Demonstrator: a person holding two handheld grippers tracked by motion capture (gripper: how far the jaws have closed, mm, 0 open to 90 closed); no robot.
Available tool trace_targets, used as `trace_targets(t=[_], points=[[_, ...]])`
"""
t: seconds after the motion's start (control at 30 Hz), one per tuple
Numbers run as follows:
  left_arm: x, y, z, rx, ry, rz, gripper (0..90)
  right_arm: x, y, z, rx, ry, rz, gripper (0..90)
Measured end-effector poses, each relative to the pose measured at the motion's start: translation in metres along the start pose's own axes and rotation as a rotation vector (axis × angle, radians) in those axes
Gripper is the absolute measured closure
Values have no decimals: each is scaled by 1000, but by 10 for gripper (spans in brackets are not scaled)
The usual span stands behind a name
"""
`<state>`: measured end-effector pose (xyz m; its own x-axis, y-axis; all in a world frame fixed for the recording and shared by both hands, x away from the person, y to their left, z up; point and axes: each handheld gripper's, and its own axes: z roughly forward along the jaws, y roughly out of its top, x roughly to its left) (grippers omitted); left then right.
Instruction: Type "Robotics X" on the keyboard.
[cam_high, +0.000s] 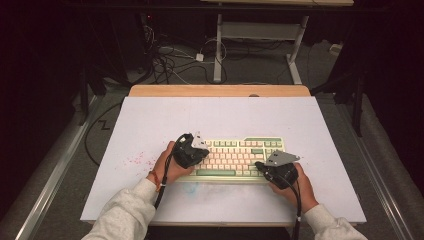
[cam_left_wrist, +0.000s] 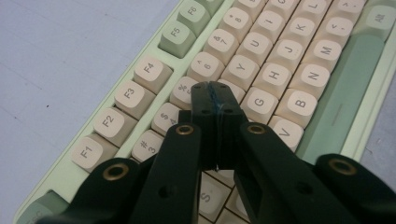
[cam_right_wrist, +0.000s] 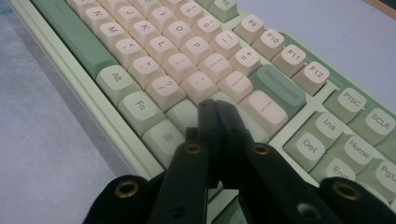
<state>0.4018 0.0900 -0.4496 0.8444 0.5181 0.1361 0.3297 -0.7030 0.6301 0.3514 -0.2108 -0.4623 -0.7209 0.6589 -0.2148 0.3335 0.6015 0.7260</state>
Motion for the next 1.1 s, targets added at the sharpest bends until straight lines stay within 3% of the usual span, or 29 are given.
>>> trace_targets(t=[0.33,0.47,0.77,0.87,0.93,1.0,1.1], points=[[-2,2,4,21,-4,11,868,0,0,0,1,-4,-2,900],[-3,2,-9,-16,21,21,865,2,2,-3,6,-18,-19,900],[-4,-6,-34,-92,52,36,834,2,4,-16,-40,-21,-7,900],[-5,-13,-41,-104,67,48,789,4,5,-19,-47,-19,-14,900],[-7,-19,-44,-115,96,62,713,4,6,-21,-55,-16,-14,900],[-7,-25,-49,-137,94,60,666,4,6,-23,-58,-16,-12,900],[-9,-35,-56,-168,124,51,520,4,7,-25,-65,-13,-9,900]])
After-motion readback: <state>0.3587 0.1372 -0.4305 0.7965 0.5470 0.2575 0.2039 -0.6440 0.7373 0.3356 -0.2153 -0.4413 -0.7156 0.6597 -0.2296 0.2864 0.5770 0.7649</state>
